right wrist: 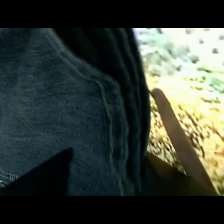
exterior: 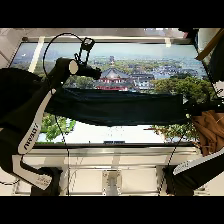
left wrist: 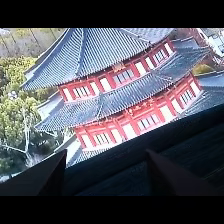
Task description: Fold the clothes and pants, and hang the long-sleeved shirts on hangers.
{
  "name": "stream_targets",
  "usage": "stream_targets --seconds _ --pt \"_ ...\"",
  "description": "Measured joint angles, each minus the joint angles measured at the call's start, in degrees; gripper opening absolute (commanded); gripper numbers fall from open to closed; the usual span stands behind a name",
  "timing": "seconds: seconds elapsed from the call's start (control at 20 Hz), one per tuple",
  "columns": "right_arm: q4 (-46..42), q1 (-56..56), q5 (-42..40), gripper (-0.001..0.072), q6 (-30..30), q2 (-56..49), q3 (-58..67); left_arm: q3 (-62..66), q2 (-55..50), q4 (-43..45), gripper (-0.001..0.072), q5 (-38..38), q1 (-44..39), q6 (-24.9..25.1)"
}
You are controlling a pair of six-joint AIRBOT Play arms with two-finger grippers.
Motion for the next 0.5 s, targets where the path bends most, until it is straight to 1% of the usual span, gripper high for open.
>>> stream_targets --seconds 0.05,0.1,0.15,0.2,0.25,0.5 --pt "0.0 0.7 -0.5 0.0149 -0.4 -0.1 -0.3 0.0 -0.1 0.0 0.0562 0.2 -0.1 0.0" --pt "0.5 1.3 -0.8 0.0070 -1.0 -0.2 -0.6 0.0 -0.2 0.0 0.0484 0.4 -0.3 0.0" --pt "1.7 1.8 -0.6 0.0038 -1.7 -0.2 -0.7 0.0 -0.4 0.0 0.0294 0.6 -0.6 0.0" --pt "4.6 2.2 0.7 0.0038 -2.6 0.0 -0.9 0.0 -0.7 -0.5 0.0062 1.1 -0.9 0.0" --pt "8.5 2.6 2.4 0.0038 -3.5 0.5 -0.9 0.0 -1.0 -1.2 0.0031 1.4 -1.2 0.0" --pt "26.3 5.0 8.1 0.0038 -4.8 6.3 -1.0 0.0 -4.7 -8.7 0.0031 3.0 -4.7 0.0"
